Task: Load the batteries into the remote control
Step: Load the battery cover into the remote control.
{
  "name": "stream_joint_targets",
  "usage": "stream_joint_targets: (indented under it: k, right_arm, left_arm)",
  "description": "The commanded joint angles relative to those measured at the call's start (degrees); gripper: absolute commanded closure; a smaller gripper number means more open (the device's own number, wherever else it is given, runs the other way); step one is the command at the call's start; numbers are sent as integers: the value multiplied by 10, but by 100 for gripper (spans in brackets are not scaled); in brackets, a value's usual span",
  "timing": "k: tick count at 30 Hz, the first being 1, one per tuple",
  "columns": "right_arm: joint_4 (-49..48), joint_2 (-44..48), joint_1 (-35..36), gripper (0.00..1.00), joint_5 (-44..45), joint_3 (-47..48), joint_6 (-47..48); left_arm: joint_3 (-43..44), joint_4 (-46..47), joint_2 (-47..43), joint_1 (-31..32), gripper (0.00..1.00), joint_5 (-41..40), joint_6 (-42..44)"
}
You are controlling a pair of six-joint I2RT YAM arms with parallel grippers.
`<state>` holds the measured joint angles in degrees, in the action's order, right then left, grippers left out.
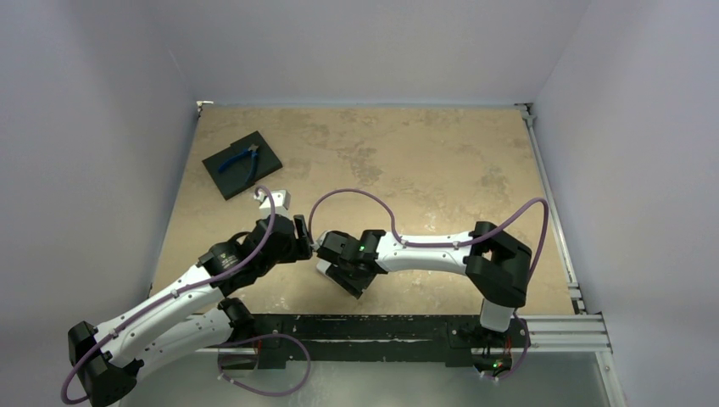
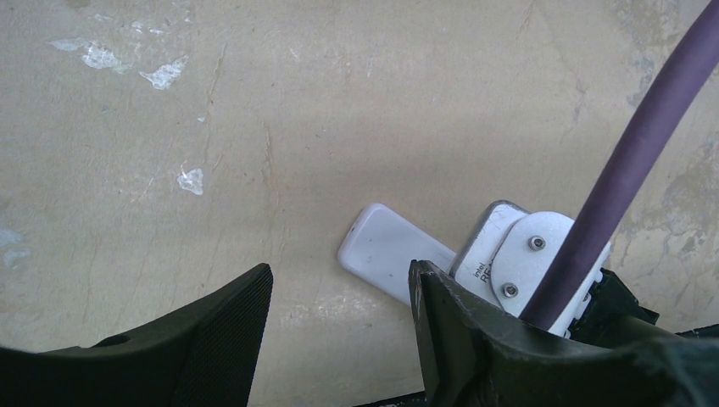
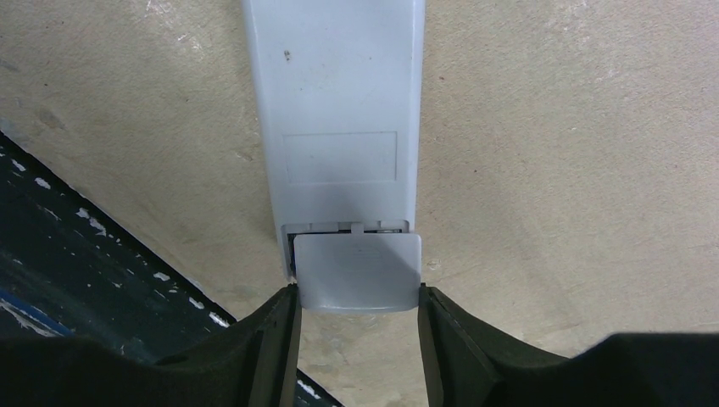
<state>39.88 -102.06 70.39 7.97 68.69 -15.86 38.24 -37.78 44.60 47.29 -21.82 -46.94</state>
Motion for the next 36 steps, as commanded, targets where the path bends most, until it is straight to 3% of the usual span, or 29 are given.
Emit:
stream_joint_targets:
  k: [1,36]
  right_arm:
    - [-10,-8,3,72,1,29,2]
    - [-19,-22,6,72,-18,54,12]
  left_arm:
    - [1,32,-4,2,39,15,3]
    - [-2,40,-3,2,39,20,6]
